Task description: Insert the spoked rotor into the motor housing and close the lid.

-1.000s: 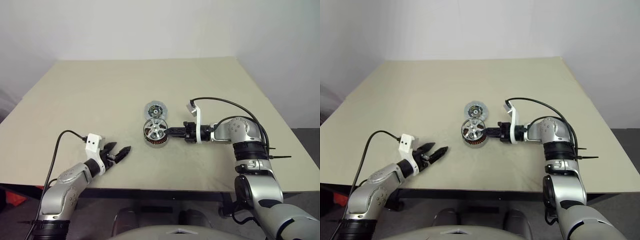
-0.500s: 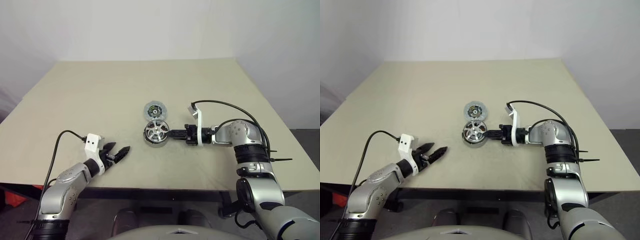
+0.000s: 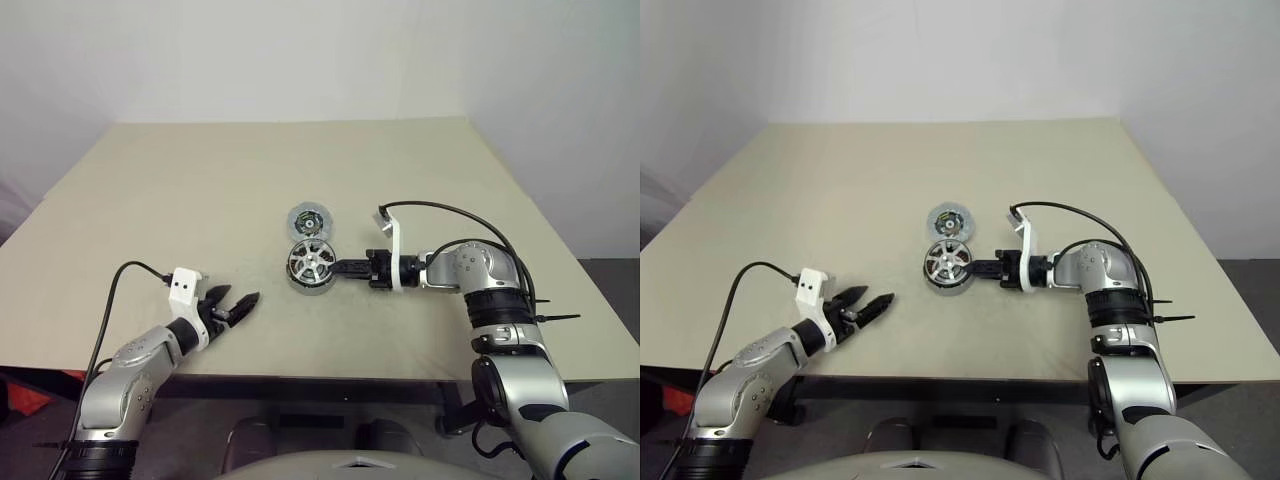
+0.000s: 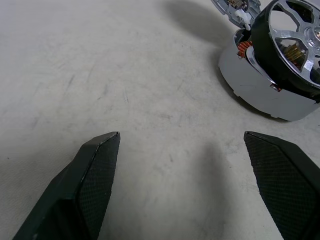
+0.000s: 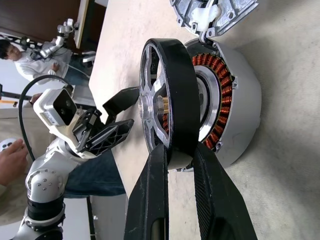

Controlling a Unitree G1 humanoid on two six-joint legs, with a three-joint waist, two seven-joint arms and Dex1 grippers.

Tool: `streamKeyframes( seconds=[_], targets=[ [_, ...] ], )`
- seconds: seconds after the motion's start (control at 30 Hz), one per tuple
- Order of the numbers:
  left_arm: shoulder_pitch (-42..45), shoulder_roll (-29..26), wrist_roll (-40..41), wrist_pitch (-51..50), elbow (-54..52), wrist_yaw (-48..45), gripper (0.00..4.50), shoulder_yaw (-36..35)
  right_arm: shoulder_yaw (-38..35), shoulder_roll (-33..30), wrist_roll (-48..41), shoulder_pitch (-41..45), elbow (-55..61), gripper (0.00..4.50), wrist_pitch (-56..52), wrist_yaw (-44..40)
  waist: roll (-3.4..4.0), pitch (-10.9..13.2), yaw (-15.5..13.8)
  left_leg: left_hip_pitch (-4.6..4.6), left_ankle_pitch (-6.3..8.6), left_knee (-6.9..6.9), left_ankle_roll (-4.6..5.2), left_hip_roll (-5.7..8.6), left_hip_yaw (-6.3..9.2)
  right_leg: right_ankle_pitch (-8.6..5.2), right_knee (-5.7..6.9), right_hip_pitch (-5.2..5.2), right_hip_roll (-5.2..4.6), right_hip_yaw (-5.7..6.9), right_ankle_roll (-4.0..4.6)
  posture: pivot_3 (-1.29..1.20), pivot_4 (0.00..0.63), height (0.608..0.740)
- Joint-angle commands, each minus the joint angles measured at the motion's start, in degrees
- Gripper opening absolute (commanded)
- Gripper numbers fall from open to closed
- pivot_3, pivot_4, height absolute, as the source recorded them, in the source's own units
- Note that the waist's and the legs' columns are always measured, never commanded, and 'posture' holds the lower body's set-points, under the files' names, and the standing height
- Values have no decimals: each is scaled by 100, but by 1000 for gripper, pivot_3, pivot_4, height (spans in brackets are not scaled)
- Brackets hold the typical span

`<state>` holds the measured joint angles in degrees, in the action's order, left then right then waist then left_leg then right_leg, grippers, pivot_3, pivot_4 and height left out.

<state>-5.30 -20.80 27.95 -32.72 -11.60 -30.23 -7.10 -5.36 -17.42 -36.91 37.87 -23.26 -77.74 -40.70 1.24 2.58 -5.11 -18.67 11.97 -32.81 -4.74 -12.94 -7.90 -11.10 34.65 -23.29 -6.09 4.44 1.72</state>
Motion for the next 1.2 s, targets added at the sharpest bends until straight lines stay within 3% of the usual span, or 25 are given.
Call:
streamKeyframes(
  seconds=[0.03, 0.43, 0.6, 1.2],
  targets=[
    [-62, -28, -27, -39, 40, 64, 4253, -71, 115, -70, 108, 58, -29, 398, 168, -42, -1, -1, 0, 0, 0, 0, 0, 0, 0, 0, 0, 0, 0, 0, 0, 0, 0, 740],
    [-79, -28, -35, -6, 58, 54, 4253, -68, 281, -164, 166, 30, -118, 398, 460, -440, -9, -5, -3, 0, 1, 0, 2, 0, 0, 0, 0, 0, 0, 0, 0, 0, 0, 740],
    [-80, -30, -39, 6, 72, 51, 4253, -61, 311, -182, 196, -11, 16, 1964, 622, -541, -16, -12, 2, 0, 2, 0, 3, 0, 0, 0, 1, 0, 0, 0, 0, 0, 0, 740],
    [-39, -2, -32, -10, 103, 48, 4253, 13, -38, -59, 154, -48, 48, 1964, 1628, -674, -25, -16, 40, 1, 8, -2, 15, 0, 0, 0, 3, 0, 0, 0, 0, 0, 0, 740]
  ],
)
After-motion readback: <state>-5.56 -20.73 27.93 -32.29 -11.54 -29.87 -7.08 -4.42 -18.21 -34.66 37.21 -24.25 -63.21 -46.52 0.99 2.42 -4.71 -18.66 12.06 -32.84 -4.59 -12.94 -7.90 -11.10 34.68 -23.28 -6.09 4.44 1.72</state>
